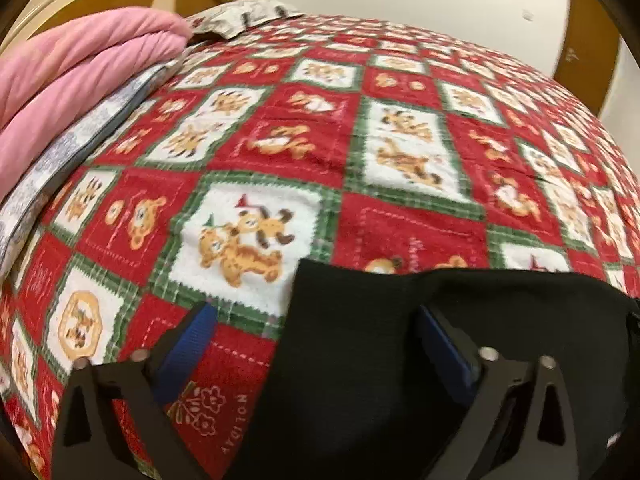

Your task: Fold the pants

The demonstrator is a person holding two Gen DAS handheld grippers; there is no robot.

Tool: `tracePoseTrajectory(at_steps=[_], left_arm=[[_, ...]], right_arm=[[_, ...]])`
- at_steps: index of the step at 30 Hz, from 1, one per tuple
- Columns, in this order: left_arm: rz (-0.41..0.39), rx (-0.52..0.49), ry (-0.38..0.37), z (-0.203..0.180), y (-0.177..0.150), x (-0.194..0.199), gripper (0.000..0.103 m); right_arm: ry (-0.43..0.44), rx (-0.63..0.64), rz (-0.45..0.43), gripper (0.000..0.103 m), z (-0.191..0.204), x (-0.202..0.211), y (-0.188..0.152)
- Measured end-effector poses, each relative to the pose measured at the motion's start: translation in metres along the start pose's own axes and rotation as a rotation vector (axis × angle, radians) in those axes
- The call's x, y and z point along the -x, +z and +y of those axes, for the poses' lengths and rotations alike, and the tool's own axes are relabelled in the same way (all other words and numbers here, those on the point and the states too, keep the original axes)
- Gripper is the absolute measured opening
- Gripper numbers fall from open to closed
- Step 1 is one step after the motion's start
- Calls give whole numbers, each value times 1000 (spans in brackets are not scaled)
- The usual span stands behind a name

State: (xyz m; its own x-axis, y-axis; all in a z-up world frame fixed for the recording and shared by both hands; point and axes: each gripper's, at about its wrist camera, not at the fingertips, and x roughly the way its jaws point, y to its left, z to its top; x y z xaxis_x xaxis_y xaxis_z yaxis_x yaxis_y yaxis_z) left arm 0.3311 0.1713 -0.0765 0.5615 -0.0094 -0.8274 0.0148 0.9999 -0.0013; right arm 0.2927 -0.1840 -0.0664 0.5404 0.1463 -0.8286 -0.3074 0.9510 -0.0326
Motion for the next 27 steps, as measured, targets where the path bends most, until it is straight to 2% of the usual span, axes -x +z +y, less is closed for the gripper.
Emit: tracePoseTrajectory(at_steps=[1, 2, 3, 6, 8, 15, 23, 27], left_arm=[[-9, -27, -23, -3, 1, 2, 81], [-18, -53, -42, -6, 0, 5, 69], [-26, -72, -58, -9, 0, 8, 62], [-43, -92, -45, -13, 0, 13, 53], [-48, -63, -57, -11, 2, 16, 43], [-121, -8, -66, -8, -1, 44, 32], [-346, -2, -56, -5, -28, 125, 32], [-409, 34, -71, 4, -52, 152, 32]], right_arm=[[-12, 14, -3, 12, 4, 2, 0], [-19, 22, -10, 11, 8, 6, 0], [-17, 21, -19, 10, 9, 11, 0], [8, -5, -63, 9, 7, 30, -3], [19, -15, -85, 7, 7, 42, -6], [23, -7, -140, 5, 18, 79, -18], [10, -36, -249, 5, 35, 135, -51], [-10, -2, -307, 5, 55, 165, -77]])
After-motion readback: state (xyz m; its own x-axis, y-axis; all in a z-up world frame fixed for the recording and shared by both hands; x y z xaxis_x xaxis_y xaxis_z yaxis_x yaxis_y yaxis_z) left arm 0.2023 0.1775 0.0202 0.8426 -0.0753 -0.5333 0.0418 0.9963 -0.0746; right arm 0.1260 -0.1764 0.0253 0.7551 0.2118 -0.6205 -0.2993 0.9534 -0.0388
